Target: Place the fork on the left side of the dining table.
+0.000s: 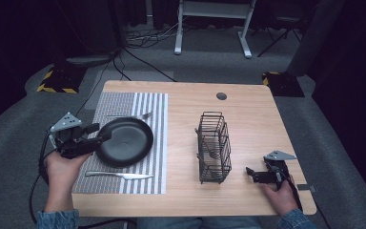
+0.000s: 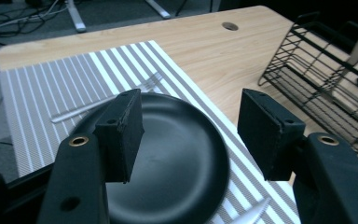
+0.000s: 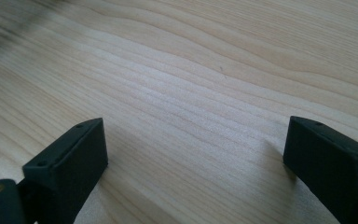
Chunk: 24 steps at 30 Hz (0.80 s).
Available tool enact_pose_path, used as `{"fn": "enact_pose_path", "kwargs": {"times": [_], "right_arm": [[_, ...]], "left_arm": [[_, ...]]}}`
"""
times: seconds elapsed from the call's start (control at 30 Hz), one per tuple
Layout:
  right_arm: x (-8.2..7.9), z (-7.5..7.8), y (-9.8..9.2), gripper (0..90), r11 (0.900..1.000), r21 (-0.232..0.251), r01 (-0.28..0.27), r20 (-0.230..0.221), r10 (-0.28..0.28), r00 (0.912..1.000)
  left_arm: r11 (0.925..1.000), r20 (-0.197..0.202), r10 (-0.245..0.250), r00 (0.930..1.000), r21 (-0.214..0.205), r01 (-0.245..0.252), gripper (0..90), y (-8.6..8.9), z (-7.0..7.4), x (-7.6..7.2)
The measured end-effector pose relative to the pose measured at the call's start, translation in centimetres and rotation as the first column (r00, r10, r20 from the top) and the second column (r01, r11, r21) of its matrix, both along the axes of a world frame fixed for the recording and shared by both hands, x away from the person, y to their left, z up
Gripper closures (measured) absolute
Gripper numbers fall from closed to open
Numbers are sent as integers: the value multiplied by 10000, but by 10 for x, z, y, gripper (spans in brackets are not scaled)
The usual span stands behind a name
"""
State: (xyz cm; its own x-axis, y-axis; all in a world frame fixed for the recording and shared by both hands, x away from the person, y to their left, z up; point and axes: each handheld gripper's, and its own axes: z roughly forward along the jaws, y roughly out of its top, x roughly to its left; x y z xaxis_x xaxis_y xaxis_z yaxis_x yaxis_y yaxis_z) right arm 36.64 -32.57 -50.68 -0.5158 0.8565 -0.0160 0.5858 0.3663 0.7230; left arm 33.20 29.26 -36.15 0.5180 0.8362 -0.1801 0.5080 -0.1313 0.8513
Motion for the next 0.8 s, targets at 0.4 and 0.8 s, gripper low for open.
{"fn": "enact_pose_path", "kwargs": {"times": [0.4,0.8], "right_arm": [[0,0,0,62,10000,-1,4,-1,-4,10000],[-1,0,0,66,10000,-10,9,4,-9,10000]], "left_arm": [[9910,-383,-576,9976,1188,618,396,-27,-49,-33],[9839,-801,-977,9920,1420,1084,395,-43,-92,-47]]}}
